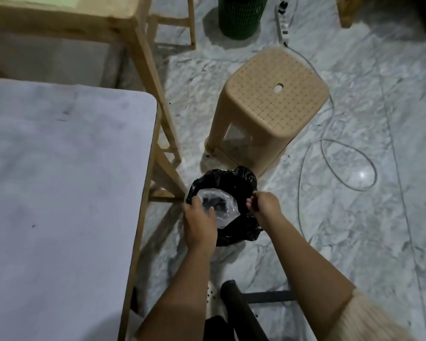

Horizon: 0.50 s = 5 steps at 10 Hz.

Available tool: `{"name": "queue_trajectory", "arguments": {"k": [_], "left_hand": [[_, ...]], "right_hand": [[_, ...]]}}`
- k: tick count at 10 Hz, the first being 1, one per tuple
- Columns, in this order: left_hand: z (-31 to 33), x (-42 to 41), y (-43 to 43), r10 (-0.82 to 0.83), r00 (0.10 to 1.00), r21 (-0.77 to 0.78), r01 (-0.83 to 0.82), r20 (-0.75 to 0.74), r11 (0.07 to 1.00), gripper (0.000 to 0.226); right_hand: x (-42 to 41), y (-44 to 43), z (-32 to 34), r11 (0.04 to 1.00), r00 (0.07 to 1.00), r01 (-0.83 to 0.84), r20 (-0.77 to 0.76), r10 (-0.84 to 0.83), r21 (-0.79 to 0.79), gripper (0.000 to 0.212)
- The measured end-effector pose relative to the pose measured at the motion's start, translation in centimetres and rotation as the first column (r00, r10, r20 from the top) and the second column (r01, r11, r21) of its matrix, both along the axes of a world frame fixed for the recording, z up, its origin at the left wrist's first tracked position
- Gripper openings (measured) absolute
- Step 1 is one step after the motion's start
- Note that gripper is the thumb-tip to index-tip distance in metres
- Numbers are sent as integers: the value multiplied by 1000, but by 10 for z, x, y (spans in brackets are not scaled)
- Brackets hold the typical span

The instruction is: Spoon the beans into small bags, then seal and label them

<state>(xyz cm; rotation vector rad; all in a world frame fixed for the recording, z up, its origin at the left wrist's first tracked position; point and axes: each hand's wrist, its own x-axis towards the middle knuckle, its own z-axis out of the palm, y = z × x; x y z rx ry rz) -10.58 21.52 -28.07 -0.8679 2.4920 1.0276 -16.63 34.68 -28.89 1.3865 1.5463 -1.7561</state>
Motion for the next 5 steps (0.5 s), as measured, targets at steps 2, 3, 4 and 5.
{"name": "queue_trajectory", "arguments": {"k": [2, 3, 4, 5], "left_hand": [[-20, -4, -1, -77, 993, 4, 77, 86, 997, 41], [-22, -3, 0, -119, 986, 23, 117, 116, 993, 43], [-20, -2, 0, -132, 985, 37, 129, 115, 991, 43], [-15, -3, 0, -151, 980, 20, 149, 127, 989, 43]], "right_hand": [[1, 0, -12, 981, 979, -194, 60, 195, -21, 12], [2, 1, -12, 970, 968, -243, 60, 244, -20, 17], [1, 1, -7, 953, 953, -302, 8, 303, -26, 26], [1, 0, -1, 937, 936, -349, -28, 350, 29, 34]]}}
